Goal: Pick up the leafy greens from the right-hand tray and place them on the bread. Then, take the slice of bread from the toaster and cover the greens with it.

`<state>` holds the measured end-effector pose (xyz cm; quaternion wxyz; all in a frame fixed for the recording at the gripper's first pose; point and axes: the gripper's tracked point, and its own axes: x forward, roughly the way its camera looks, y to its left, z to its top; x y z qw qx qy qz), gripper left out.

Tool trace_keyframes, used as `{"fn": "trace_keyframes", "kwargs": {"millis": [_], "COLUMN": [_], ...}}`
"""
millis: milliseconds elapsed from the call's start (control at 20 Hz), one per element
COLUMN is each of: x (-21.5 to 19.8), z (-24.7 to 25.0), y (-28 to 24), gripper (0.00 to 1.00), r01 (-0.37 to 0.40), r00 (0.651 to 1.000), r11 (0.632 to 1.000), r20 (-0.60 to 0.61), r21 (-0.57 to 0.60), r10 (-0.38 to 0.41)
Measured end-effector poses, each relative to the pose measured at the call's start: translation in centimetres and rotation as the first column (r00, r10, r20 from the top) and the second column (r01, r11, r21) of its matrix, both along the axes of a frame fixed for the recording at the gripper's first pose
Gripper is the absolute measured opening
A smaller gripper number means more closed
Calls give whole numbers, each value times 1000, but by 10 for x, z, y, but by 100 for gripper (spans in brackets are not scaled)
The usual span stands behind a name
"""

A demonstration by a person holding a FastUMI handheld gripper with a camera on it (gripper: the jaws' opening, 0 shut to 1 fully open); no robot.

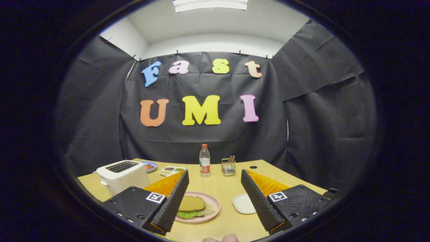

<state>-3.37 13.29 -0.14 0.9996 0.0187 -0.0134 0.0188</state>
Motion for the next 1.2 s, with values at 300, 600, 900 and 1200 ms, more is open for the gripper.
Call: {"fn": "trace_keyframes", "kwargs": {"millis": [300, 600, 900, 1200], "x": [-14, -15, -17, -17], "z": [-1, -3, -3, -3], "y": [1, 2, 5, 5], "gripper": [95, 95, 95, 95], "r01": [-11, -25, -32, -30], "r00": [1000, 1000, 999, 1000], "r11": [999, 999, 998, 998], "r20": [14, 6, 4, 2], "r21": [-37, -44, -48, -50], "r10": [12, 25, 32, 30]}}
